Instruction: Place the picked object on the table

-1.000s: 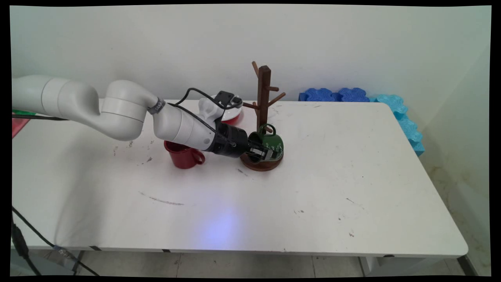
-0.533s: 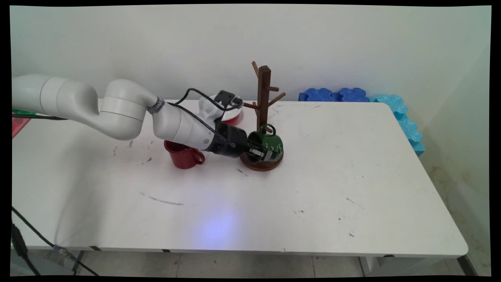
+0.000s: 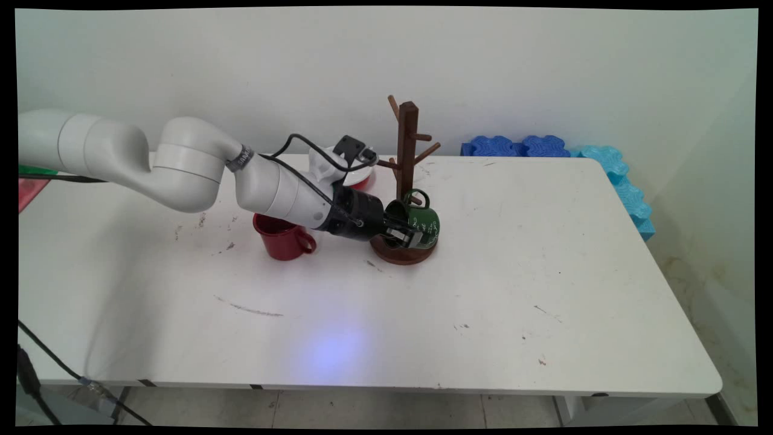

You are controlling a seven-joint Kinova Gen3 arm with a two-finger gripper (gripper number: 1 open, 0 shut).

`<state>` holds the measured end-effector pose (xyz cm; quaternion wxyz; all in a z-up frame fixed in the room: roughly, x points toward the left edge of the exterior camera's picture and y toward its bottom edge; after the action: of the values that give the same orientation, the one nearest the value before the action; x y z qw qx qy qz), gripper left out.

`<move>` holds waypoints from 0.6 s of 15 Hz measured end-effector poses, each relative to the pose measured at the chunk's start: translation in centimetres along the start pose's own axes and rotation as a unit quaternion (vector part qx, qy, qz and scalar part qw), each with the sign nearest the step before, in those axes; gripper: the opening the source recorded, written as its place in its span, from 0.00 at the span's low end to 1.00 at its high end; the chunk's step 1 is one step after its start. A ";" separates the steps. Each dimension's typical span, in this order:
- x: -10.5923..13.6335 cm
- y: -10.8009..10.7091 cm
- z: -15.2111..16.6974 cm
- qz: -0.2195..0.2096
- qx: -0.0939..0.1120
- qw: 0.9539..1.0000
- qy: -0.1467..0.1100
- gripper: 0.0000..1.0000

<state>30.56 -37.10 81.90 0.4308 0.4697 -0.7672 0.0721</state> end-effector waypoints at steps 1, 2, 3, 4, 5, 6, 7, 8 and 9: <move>0.1 0.1 -0.1 0.004 -0.001 1.000 0.000 0.00; 0.2 0.2 -0.1 0.008 -0.003 1.000 0.000 0.00; 0.3 0.3 -0.2 0.011 -0.004 1.000 0.000 0.00; 0.3 0.5 -0.2 0.015 -0.005 1.000 0.000 0.00; 0.4 0.6 -0.3 0.018 -0.006 1.000 0.000 0.00; 0.5 0.7 -0.3 0.021 -0.008 1.000 0.000 0.00; 0.6 0.8 -0.4 0.025 -0.009 1.000 0.000 0.00; 0.7 1.0 -0.5 0.028 -0.010 1.000 -0.001 0.00; 0.7 1.1 -0.5 0.031 -0.011 0.999 -0.001 0.00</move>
<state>29.88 -36.73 83.07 0.4328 0.4410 -0.7825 0.0765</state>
